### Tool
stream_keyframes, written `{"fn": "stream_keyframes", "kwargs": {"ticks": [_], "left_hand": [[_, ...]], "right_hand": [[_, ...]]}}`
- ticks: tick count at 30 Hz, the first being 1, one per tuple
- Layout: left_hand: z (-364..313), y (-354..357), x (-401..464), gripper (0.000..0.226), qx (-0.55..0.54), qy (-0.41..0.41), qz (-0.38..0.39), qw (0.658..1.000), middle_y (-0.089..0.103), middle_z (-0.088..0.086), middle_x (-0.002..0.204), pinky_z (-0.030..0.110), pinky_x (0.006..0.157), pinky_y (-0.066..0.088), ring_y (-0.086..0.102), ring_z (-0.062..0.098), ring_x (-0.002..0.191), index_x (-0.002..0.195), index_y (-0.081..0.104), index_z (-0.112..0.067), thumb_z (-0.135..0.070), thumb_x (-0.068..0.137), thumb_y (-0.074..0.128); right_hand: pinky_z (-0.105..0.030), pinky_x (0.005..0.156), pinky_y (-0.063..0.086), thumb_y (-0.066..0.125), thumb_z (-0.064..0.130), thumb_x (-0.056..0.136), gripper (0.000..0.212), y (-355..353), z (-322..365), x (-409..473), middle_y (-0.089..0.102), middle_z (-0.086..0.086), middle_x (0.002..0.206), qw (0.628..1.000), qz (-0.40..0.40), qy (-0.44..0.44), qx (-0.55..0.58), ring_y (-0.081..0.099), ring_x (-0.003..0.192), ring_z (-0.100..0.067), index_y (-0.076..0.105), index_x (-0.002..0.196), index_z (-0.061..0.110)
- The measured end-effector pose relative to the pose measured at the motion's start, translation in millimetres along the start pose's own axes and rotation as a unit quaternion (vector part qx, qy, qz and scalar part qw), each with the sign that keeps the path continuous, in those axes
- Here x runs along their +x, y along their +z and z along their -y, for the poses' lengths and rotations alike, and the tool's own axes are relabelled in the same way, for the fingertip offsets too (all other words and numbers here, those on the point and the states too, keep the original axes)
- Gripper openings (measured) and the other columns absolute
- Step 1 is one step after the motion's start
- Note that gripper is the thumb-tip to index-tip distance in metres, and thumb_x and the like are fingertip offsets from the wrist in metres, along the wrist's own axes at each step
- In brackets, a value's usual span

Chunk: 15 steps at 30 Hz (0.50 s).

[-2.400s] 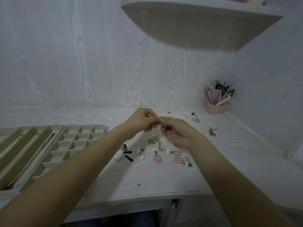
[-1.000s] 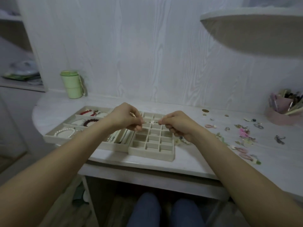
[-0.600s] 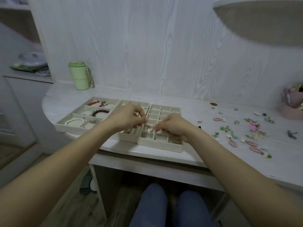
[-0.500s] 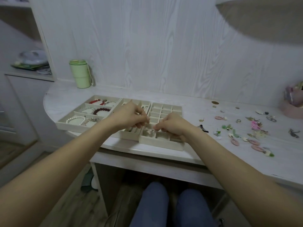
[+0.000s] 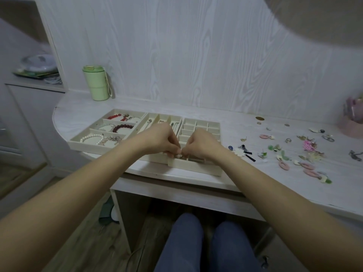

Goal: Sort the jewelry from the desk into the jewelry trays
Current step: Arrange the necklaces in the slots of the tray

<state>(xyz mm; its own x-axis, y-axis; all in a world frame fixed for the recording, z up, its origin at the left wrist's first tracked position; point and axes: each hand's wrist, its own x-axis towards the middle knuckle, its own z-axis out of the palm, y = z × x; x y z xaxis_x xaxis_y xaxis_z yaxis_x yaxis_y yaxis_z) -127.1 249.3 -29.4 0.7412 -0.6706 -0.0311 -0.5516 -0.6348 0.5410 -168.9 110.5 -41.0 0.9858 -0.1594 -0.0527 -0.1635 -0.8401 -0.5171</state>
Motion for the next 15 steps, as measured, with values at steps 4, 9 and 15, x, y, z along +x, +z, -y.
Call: {"fn": "stream_keyframes", "kwargs": {"ticks": [4,9,15], "left_hand": [[3,3,3,0.008,0.008,-0.002,0.002,1.000,0.073,0.004,0.079,0.003,0.052,0.041,0.058,-0.005,0.052,0.085,0.076,-0.011,-0.008,0.078,0.073],[4,4,6,0.007,0.034,0.009,0.002,0.999,0.073,-0.002,0.086,0.005,0.060,0.044,0.058,-0.002,0.065,0.080,0.075,-0.018,-0.013,0.077,0.075],[6,1,4,0.020,0.103,0.003,0.051,0.993,0.072,-0.004,0.099,0.038,0.090,0.050,0.063,0.014,0.095,0.099,0.076,-0.021,-0.031,0.085,0.065]], "right_hand": [[-0.037,0.071,0.054,0.073,0.019,0.076,0.017,0,-5,2,0.072,-0.010,0.083,1.000,-0.014,-0.025,-0.012,0.066,0.081,-0.022,0.074,0.076,0.003],[-0.022,0.057,0.044,0.072,0.015,0.078,0.011,2,-10,3,0.066,0.001,0.071,0.999,-0.009,-0.040,-0.001,0.054,0.064,-0.007,0.069,0.067,0.014],[-0.015,0.048,0.034,0.070,0.013,0.081,0.011,3,-17,1,0.058,0.012,0.061,0.997,-0.011,-0.068,0.029,0.050,0.058,-0.001,0.071,0.070,0.015]]}}
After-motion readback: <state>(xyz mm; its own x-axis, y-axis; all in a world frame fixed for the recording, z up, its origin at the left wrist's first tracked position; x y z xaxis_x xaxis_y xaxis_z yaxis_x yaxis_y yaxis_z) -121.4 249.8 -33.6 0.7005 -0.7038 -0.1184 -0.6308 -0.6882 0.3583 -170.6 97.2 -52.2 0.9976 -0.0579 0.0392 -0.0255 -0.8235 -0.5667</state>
